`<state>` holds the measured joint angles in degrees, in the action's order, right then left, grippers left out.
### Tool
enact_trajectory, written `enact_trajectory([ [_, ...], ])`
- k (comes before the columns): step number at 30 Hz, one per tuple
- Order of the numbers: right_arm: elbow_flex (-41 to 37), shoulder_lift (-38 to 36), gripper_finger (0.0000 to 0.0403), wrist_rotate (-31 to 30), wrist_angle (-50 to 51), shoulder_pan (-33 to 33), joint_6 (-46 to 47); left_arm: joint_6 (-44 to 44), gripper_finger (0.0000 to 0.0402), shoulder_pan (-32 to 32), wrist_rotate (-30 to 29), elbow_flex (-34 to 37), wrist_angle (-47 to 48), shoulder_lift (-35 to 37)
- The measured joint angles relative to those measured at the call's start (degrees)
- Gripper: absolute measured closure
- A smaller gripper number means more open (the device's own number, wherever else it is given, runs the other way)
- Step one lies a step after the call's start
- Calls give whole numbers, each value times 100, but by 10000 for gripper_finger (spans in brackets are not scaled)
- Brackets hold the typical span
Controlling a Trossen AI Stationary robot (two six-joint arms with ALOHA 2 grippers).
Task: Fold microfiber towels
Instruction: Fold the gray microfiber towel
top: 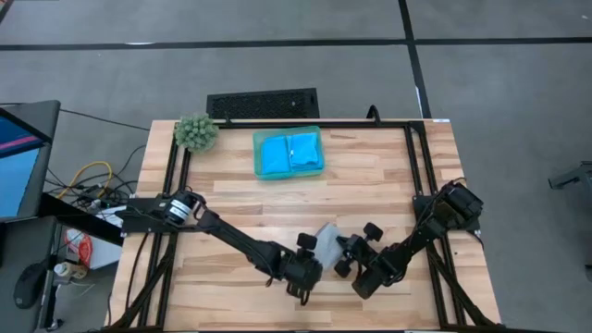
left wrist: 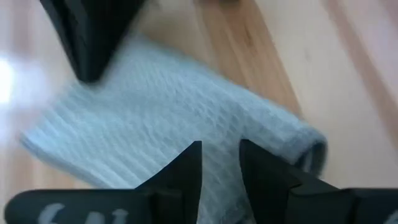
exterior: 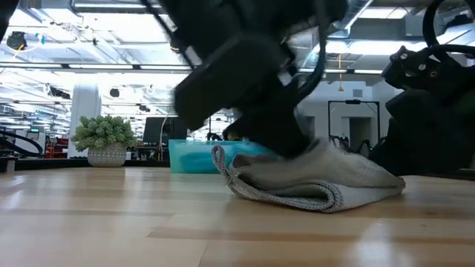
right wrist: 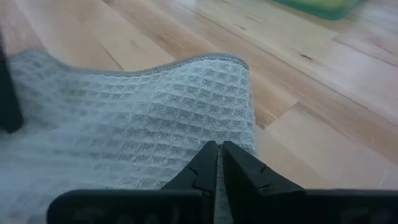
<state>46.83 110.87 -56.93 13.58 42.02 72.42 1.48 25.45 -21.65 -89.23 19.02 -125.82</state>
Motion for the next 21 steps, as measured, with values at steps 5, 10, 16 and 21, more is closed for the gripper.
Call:
enact_trajectory([
  [5,-4,-124,352,19,-22,-2,6,-436,314,46,277,22,331,-36],
  [10,-4,-847,349,83,196,-10,18,-437,321,133,76,29,326,-59],
  [16,0,-1884,294,1109,934,-337,-91,-429,322,152,-123,-125,474,-73],
  [21,2,-2272,201,2384,1037,-809,-987,-433,322,204,-208,-529,980,-81],
])
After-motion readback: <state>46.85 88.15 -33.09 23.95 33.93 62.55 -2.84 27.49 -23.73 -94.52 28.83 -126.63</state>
